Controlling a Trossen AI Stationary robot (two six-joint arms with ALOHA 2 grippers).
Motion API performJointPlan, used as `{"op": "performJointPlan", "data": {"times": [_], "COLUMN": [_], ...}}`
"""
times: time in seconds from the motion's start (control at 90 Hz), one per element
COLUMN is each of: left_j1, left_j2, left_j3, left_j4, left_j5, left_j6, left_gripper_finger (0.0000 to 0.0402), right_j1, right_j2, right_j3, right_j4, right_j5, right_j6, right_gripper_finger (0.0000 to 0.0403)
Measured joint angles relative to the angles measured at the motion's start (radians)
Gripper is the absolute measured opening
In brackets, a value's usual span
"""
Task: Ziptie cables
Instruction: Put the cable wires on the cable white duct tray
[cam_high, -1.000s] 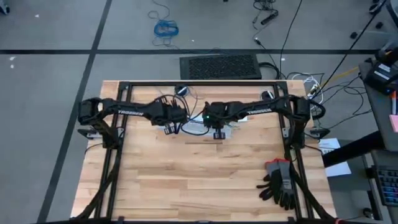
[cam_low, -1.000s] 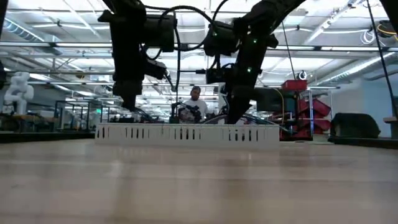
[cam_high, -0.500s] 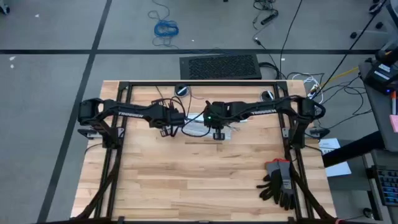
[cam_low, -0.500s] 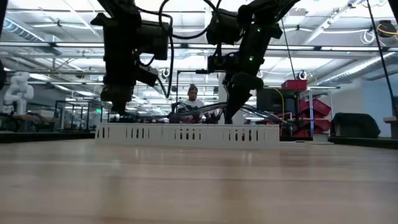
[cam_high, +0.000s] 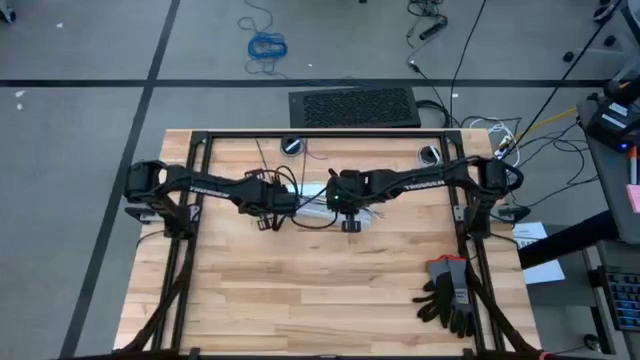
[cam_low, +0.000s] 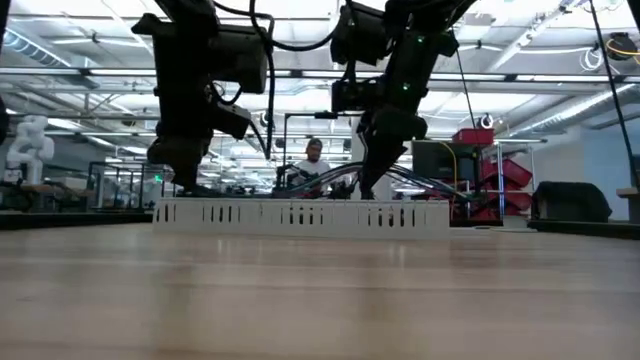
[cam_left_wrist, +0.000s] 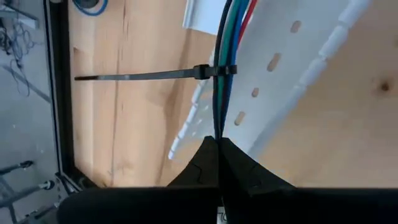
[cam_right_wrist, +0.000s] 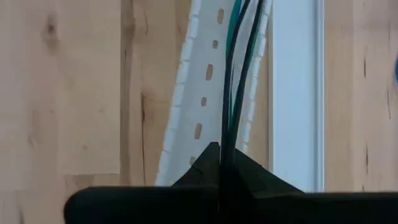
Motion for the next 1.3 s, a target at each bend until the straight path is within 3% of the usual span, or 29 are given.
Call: {"op": "performJointPlan", "data": {"times": [0.333,0.933,1.122,1.3], "left_j1": [-0.005,-0.005,-0.006,-0.016], "left_j2": [0.0,-0.002,-0.002,-0.003], "left_j3": [0.0,-0.041,-0.045,-0.045], "left_j4": [-0.058,-0.007,0.0,0.005], "left_j5": [-0.003,0.029,0.03,0.027], "left_j6": [-0.05,-0.024,-0.016,-0.018], "left_gripper_finger": [0.0,0.0002,0.004,0.0093], "right_j1": [0.026,0.024,0.024,0.024], "right_j2": [0.0,0.106,0.105,0.105], "right_j3": [0.0,-0.001,-0.001,-0.001], "right_j4": [0.001,0.019,0.027,0.027], "right_j5": [0.0,0.001,0.008,0.025], "right_j6": [0.009,-0.02,-0.037,-0.043], "right_gripper_finger": [0.0,0.0,0.0016,0.0065]}}
